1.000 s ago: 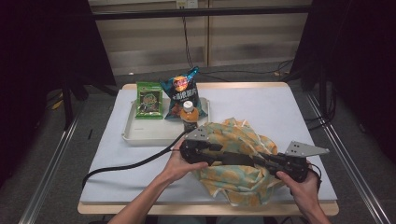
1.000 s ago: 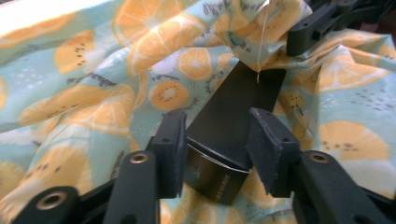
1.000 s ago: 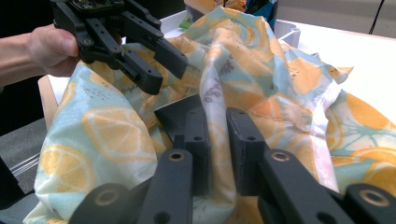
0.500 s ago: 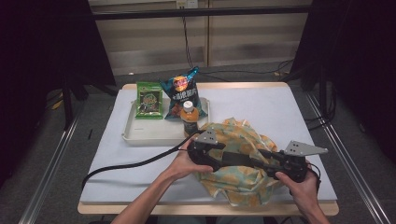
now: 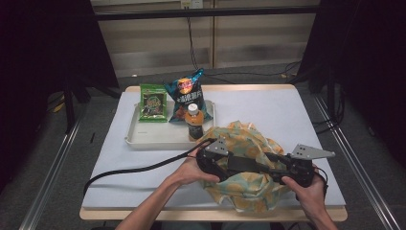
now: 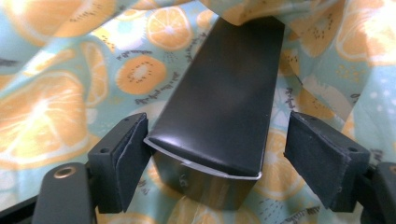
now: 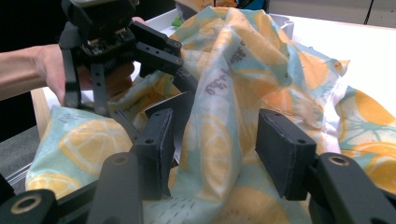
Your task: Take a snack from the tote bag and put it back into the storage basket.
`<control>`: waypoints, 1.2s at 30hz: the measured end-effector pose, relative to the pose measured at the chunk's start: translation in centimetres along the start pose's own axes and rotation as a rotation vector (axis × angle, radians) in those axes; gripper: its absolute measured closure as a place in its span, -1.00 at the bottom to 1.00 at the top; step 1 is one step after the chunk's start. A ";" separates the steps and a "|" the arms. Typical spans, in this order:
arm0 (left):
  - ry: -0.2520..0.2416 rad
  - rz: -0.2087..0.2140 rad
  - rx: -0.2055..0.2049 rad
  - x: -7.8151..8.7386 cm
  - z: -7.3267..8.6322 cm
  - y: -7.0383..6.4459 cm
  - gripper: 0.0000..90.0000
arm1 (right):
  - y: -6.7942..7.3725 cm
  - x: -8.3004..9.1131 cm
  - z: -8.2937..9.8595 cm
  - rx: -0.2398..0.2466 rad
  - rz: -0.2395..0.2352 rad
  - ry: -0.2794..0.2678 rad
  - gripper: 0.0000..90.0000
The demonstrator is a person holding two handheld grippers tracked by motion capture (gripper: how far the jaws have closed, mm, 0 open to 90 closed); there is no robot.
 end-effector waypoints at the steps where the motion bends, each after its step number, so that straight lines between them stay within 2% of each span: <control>1: 0.007 0.003 0.000 -0.1 0.1 0.0 -0.47 | 0.0 0.0 0.0 0.002 -0.001 0.000 0.04; 5: 0.002 -0.005 -0.013 -0.5 0.3 0.1 -0.39 | 0.1 0.0 0.0 0.007 0.002 0.001 0.04; 9: -0.012 -0.019 -0.010 -0.6 0.2 0.3 -0.41 | -0.1 0.0 0.1 0.001 0.004 0.006 0.04; 11: 0.004 -0.020 -0.019 -0.7 0.4 0.3 -0.39 | 0.0 -0.1 0.1 -0.003 0.002 0.007 0.04; 13: 0.025 -0.024 -0.030 -0.7 0.8 0.2 -0.31 | 0.0 -0.1 0.1 0.001 0.003 0.010 0.04; 17: 0.019 -0.008 -0.044 -0.4 0.5 -0.3 -0.13 | 0.0 -0.2 0.2 0.003 0.004 0.012 0.04; 18: 0.030 -0.012 -0.057 -0.3 0.5 -0.3 -0.06 | 0.0 -0.1 0.2 0.003 0.005 0.014 0.04; 22: 0.036 -0.010 -0.046 0.1 0.3 -0.4 -0.05 | 0.0 0.0 0.2 -0.002 0.004 0.014 0.04; 24: 0.035 -0.016 -0.024 0.4 0.1 -0.7 -0.04 | 0.0 0.0 0.2 -0.001 0.003 0.014 0.04; 25: 0.042 -0.012 -0.032 0.5 0.0 -0.7 -0.04 | 0.0 0.0 0.2 -0.001 0.002 0.014 0.05; 32: 0.017 0.000 0.022 1.5 -0.9 -1.3 -0.04 | 0.0 0.2 0.2 0.002 0.006 0.018 0.08; 36: 0.010 -0.008 0.028 2.0 -1.2 -1.4 -0.03 | 0.0 0.3 0.2 0.003 0.003 0.018 0.08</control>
Point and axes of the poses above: each handheld gripper's, and its own axes: x roughly backward along the jaws, z roughly out of its underside, y roughly to its left, the point moved 6 cm from there along -x, roughly forward along the jaws, and after that the axes turned 15 degrees about -y, right-handed, at the moved point
